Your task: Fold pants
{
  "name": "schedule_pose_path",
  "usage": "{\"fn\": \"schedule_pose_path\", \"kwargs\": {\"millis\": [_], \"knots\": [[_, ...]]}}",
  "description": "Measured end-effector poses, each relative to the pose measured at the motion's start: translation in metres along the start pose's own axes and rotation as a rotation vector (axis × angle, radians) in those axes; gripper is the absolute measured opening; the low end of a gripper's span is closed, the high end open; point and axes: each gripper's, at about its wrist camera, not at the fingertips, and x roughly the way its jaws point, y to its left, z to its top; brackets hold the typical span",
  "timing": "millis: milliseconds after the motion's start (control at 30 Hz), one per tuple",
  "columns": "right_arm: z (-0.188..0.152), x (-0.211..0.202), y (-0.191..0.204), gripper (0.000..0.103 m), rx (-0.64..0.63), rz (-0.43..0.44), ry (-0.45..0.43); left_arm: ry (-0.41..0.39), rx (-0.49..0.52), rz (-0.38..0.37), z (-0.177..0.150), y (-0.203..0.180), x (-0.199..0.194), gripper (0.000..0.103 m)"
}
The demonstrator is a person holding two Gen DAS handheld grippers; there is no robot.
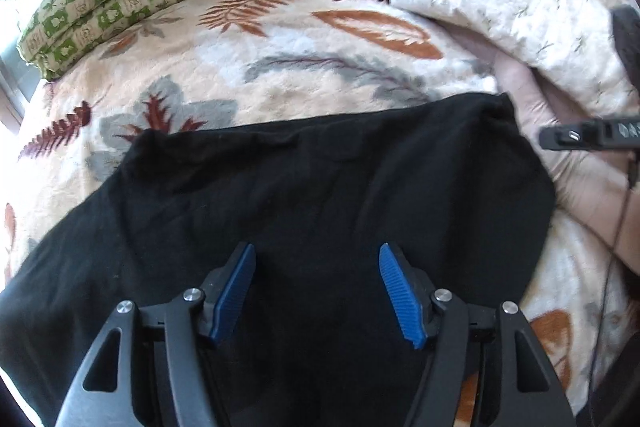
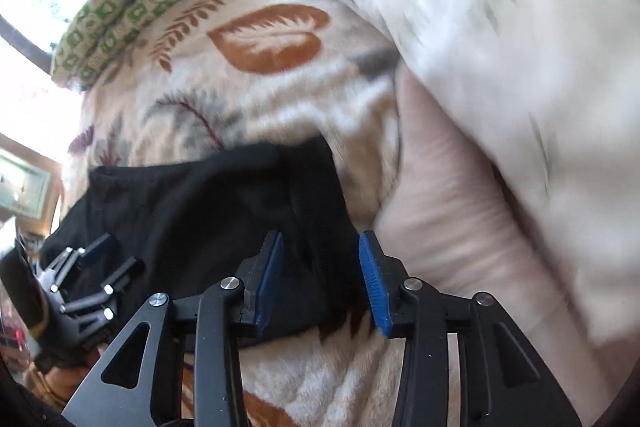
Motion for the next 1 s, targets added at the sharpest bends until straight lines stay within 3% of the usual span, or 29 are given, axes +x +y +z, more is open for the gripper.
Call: {"fn": "schedule_pose_path", "kwargs": {"millis": [100, 167, 400, 467, 633, 800, 900, 1000], "knots": [[0.016, 0.008, 0.008, 0.057, -0.083, -0.003, 0.042, -0.014, 0.020, -0.029, 0.003, -0.013, -0.002, 0.067], [0.022, 0.016, 0.005, 0.058, -0.131, -0.004, 0.076, -0.021, 0.042, -0.050, 0.006, -0.023, -0.002, 0.067], [0.027, 0.053, -0.019, 0.058, -0.128, 0.150, 0.208, -0.010, 0.066, -0.091, 0.022, -0.046, 0.009, 0.067], [0.025, 0.054, -0.018, 0.057, -0.164, 0.172, 0.191, 0.001, 0.060, -0.091, 0.026, -0.049, 0.017, 0.067], [0.021, 0.057, -0.014, 0.046, -0.175, 0.159, 0.175, 0.006, 0.095, -0.037, 0.026, -0.058, 0.033, 0.078], [0.018, 0.048, -0.019, 0.020, -0.102, 0.239, 0.195, 0.019, 0.061, -0.056, 0.030, -0.053, 0.025, 0.072], [0.015, 0.046, -0.011, 0.020, -0.120, 0.242, 0.189, -0.021, 0.012, -0.082, 0.031, -0.047, 0.016, 0.070], [0.014, 0.054, -0.011, 0.022, -0.100, 0.247, 0.188, 0.030, 0.036, -0.031, 0.028, -0.050, 0.035, 0.069]]}}
